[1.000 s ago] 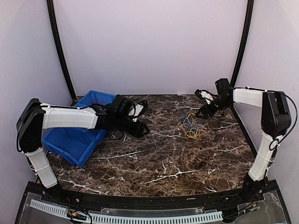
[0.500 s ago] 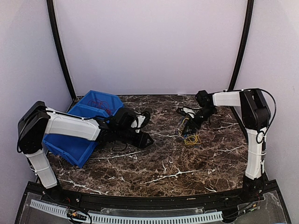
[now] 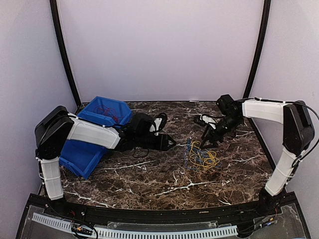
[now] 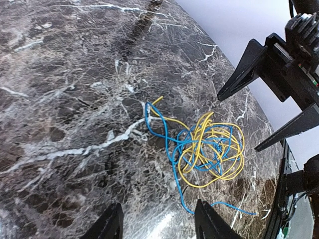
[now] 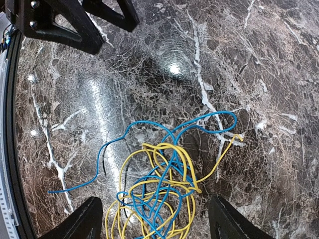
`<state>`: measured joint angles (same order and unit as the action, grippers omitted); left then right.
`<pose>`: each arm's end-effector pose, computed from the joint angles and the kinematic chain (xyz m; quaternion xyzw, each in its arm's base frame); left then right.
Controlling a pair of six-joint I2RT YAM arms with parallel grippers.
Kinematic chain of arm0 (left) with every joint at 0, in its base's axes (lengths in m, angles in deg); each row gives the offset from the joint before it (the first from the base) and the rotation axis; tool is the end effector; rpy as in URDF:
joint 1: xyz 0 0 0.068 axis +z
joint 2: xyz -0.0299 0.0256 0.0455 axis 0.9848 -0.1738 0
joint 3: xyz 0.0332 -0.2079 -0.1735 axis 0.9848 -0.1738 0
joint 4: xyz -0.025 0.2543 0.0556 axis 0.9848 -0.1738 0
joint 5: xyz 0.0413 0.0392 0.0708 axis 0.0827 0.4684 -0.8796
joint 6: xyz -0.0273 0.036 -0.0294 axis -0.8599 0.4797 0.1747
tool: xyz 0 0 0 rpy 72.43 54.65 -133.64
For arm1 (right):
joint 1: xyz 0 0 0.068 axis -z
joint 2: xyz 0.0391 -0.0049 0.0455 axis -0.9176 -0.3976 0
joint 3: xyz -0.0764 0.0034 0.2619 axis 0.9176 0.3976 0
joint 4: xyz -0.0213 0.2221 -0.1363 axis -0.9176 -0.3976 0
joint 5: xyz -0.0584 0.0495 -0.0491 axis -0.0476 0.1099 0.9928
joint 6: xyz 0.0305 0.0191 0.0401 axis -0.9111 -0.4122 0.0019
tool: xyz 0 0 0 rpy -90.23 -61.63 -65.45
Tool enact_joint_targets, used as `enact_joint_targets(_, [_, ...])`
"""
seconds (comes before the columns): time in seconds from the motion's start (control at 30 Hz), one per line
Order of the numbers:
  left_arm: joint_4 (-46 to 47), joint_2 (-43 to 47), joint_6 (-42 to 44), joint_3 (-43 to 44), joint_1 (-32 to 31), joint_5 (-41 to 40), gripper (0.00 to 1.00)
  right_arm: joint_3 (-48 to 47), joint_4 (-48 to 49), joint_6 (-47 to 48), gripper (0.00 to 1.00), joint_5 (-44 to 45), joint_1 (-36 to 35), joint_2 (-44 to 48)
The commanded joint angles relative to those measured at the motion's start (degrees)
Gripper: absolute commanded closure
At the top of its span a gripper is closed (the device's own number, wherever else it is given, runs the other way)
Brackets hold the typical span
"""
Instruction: Untangle the cables
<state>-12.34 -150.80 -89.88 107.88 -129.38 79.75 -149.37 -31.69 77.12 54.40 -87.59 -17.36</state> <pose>0.2709 -0.3266 0.1860 0.2000 0.8255 -0.3946 0.3505 0.3102 0.1409 0.2083 -0.5304 0.7820 0.2640 0.1937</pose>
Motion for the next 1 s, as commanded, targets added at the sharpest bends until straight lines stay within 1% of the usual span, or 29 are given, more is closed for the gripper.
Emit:
enact_joint_targets(0.0, [7.7, -4.1, -4.1, 2.7, -0.4, 9.1, 0.49, 1.9, 1.6, -1.5, 0.26, 0.1, -0.3, 2.3])
enact_joint_targets(0.03, [7.9, -5.4, -3.7, 3.0, -0.4, 10.3, 0.50, 2.5, 2.1, -1.6, 0.25, 0.6, -0.4, 2.9])
enact_joint_targets(0.07, [7.8, -6.1, -3.4, 3.7, -0.5, 11.0, 0.54, 3.0, 2.6, -1.7, 0.26, 1.0, -0.4, 3.5])
enact_joint_targets(0.13, [6.2, -8.1, -2.4, 5.3, -0.6, 12.3, 0.59, 4.1, 3.5, -1.8, 0.26, 1.1, -0.5, 4.7])
enact_joint_targets(0.2, [5.1, -9.8, -1.3, 6.1, -0.7, 12.8, 0.60, 5.1, 4.5, -2.3, 0.26, 0.9, -0.5, 5.3])
enact_joint_targets(0.33, [6.3, -12.6, 0.2, 7.2, -1.5, 15.2, 0.57, 5.4, 5.2, -2.9, 0.26, 0.1, -0.5, 4.8])
enact_joint_targets(0.43, [6.4, -14.8, 0.5, 8.5, -2.1, 15.2, 0.51, 5.3, 5.4, -3.2, 0.27, -0.3, -0.5, 4.2])
enact_joint_targets(0.5, [7.1, -15.8, 0.4, 9.1, -2.2, 15.0, 0.50, 5.3, 5.6, -3.3, 0.27, -0.6, -0.6, 4.1])
enact_joint_targets(0.53, [7.4, -16.5, 0.4, 9.6, -2.2, 14.8, 0.50, 5.3, 5.7, -3.4, 0.27, -0.6, -0.6, 4.2])
enact_joint_targets(0.63, [7.9, -17.9, 0.4, 10.7, -2.2, 14.8, 0.56, 4.1, 5.4, -4.1, 0.28, -1.0, -0.6, 4.2])
enact_joint_targets(0.73, [9.0, -19.4, 0.0, 11.9, -2.3, 14.9, 0.63, -0.2, 2.6, -3.6, 0.28, -4.7, -0.7, 3.5])
enact_joint_targets(0.8, [10.3, -20.2, -0.5, 11.9, -2.2, 14.7, 0.70, -3.3, 1.6, -3.5, 0.29, -4.8, -1.1, 2.6])
enact_joint_targets(0.87, [11.7, -20.5, -1.4, 11.7, -2.3, 14.4, 0.83, -5.2, 1.9, -3.3, 0.29, -3.3, -2.0, 1.7])
enact_joint_targets(0.97, [14.8, -20.3, -2.4, 10.0, -2.3, 14.4, 0.93, -4.7, 4.7, -2.3, 0.30, -2.4, -3.1, 0.5])
